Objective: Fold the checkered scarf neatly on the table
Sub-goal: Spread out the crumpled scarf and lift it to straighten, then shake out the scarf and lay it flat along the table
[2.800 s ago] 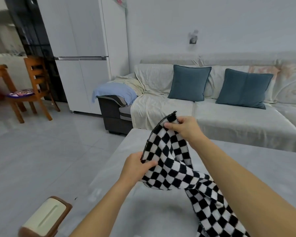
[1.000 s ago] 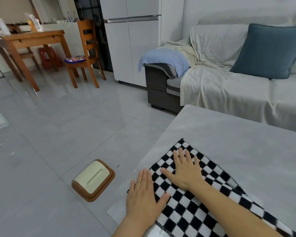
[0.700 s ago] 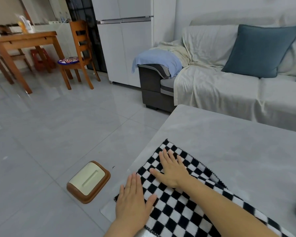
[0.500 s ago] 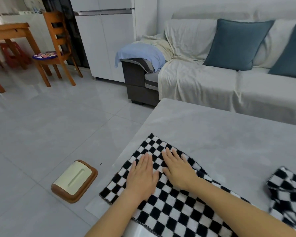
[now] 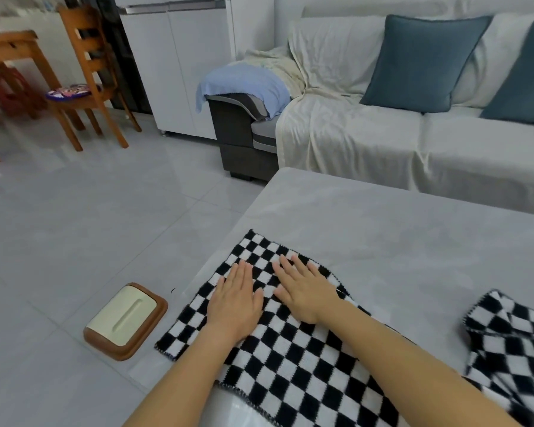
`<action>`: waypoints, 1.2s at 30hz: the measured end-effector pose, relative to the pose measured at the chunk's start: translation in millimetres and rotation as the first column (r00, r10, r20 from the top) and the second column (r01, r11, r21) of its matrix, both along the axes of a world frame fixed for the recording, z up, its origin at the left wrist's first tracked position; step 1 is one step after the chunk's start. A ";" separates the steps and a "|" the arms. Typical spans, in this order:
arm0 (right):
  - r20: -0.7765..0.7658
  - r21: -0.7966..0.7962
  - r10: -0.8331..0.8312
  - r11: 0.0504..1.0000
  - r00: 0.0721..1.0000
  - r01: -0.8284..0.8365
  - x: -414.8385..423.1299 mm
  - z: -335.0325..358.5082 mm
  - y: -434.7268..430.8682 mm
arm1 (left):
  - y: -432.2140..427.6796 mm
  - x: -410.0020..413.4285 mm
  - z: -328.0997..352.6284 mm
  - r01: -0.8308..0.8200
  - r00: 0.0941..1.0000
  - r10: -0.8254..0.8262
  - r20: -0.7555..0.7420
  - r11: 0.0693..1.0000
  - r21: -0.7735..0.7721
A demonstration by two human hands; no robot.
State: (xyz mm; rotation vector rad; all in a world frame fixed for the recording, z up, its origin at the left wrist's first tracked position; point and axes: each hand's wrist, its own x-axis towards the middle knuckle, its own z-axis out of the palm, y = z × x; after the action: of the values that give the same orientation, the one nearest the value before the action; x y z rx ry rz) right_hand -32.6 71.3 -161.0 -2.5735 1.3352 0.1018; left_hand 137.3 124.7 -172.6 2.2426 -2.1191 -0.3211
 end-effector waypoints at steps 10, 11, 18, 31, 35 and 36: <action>-0.099 0.065 -0.242 0.966 0.965 0.249 -233.9 57.4 79.6 | 7.0 -120.5 47.3 0.277 0.937 -0.290 -0.194 0.957 -0.089; -0.135 0.059 -0.262 0.961 0.956 0.272 -255.7 59.6 83.4 | 7.2 -140.6 52.2 0.336 0.920 -0.349 -0.180 0.937 -0.098; -0.280 0.041 -0.410 0.898 0.868 0.438 -339.8 45.5 103.6 | 12.7 -216.4 43.1 0.616 0.787 -0.616 -0.024 0.783 0.092; 0.148 0.026 -0.598 0.799 0.788 0.601 -368.9 31.6 116.4 | 16.0 -209.0 11.5 0.609 0.780 -0.617 0.106 0.787 0.099; 0.152 0.045 -0.641 0.765 0.752 0.643 -402.1 53.0 128.1 | 12.1 -240.9 30.0 0.576 0.817 -0.576 -0.029 0.815 0.062; 0.152 0.051 -0.691 0.719 0.706 0.693 -415.6 55.8 133.3 | 11.0 -258.5 37.9 0.581 0.813 -0.579 -0.059 0.812 0.047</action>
State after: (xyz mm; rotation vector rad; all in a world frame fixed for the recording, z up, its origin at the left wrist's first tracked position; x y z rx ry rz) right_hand -448.2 204.6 -105.2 -1.8487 2.1261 -0.2456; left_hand -121.2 135.6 -134.7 1.5225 -2.7596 -0.4496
